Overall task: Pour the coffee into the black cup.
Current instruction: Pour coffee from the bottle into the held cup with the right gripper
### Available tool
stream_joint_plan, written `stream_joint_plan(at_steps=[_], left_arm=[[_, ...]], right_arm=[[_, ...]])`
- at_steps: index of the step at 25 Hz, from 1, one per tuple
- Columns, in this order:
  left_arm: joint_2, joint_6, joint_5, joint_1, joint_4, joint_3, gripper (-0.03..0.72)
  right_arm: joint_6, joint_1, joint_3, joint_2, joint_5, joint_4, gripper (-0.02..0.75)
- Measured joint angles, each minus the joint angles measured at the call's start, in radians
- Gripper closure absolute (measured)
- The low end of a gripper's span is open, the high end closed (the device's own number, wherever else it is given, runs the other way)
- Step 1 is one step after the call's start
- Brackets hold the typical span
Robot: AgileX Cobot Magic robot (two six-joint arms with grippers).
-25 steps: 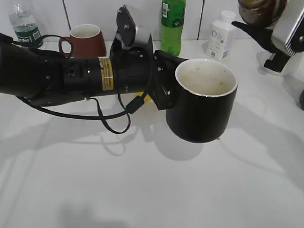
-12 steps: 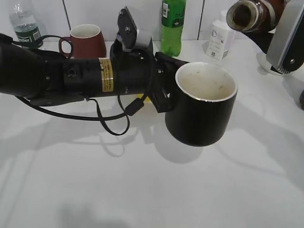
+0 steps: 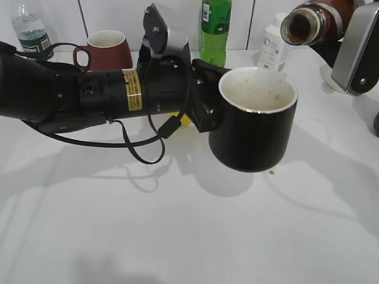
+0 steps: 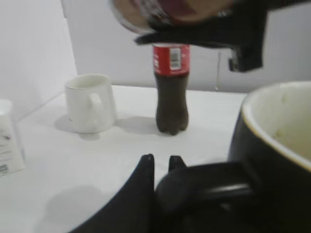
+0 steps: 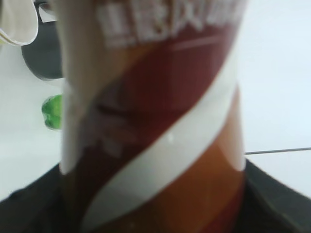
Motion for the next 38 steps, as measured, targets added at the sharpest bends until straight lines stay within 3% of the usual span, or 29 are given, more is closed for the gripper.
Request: stream_joint_plan(at_steps=[11,38], left_arm=[[0.000,0.000,-0.004,-0.032,-0.038,0.000,0.633],[0.000,0.000,-0.005,-0.032,-0.033,0.000,0.633]], right_arm=[[-0.024,0.000,0.000,0.000,0.000,-0.001,0.209],[-0.099,0.000,0.000,0.000,0.000,-0.001,0.209]])
